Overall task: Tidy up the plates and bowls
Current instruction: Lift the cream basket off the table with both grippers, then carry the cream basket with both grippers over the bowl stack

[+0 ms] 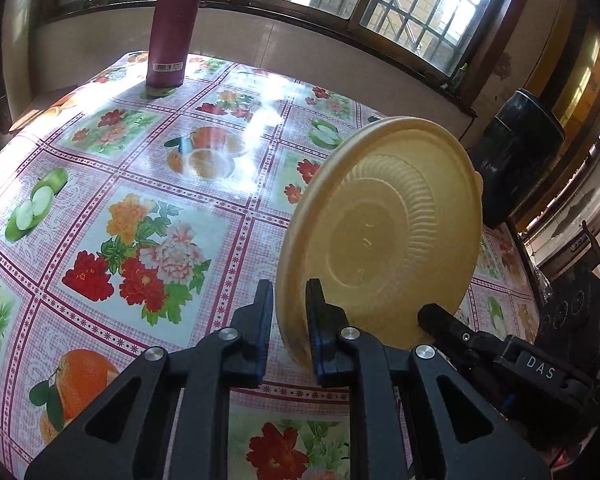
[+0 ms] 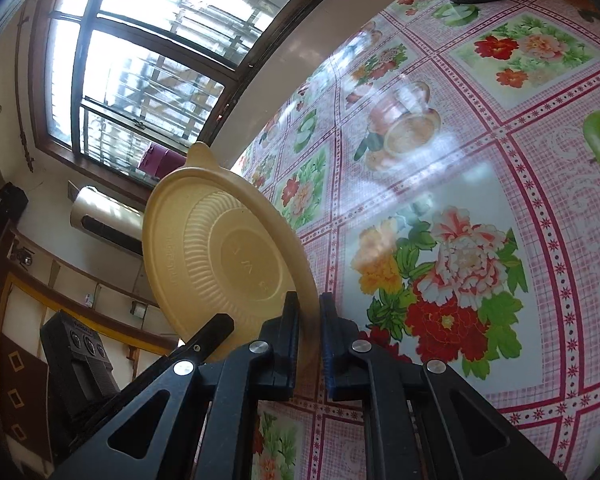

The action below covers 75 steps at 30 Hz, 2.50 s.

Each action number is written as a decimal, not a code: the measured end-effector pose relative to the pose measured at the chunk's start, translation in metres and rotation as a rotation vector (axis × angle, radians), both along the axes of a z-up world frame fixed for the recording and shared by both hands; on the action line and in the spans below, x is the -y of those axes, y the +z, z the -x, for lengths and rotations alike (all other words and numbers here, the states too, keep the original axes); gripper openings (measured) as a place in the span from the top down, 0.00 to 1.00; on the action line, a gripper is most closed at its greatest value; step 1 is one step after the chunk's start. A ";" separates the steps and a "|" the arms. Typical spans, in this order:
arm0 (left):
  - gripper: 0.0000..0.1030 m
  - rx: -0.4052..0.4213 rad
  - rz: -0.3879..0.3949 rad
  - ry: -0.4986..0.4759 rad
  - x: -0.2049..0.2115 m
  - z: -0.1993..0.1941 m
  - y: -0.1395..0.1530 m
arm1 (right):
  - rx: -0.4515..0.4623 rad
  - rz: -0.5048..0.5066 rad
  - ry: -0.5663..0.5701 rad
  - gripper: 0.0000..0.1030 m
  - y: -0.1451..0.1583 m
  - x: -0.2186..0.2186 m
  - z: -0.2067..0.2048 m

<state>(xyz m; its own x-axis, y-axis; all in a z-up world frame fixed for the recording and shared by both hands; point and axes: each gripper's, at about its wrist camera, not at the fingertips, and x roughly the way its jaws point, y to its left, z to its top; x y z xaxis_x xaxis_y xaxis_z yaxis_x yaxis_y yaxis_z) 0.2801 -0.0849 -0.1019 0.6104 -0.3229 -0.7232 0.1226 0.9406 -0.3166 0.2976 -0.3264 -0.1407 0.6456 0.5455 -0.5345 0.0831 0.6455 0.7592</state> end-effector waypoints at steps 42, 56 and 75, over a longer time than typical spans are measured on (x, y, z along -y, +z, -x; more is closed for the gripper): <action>0.86 0.106 -0.149 -0.093 0.012 0.145 0.013 | 0.006 0.056 -0.033 0.90 0.020 0.007 0.158; 0.86 0.127 -0.196 -0.095 -0.001 0.181 0.013 | 0.012 0.064 -0.014 0.90 0.019 -0.011 0.192; 0.85 0.232 -0.206 -0.005 -0.084 0.254 0.050 | 0.083 -0.004 0.146 0.90 0.044 -0.087 0.234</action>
<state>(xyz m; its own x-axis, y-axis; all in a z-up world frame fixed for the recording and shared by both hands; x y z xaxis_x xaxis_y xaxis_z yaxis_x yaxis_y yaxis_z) 0.0262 -0.0010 -0.0518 0.7658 -0.1879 -0.6150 0.1745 0.9812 -0.0825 0.0637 -0.2390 -0.0965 0.6014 0.6389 -0.4798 -0.0748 0.6429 0.7623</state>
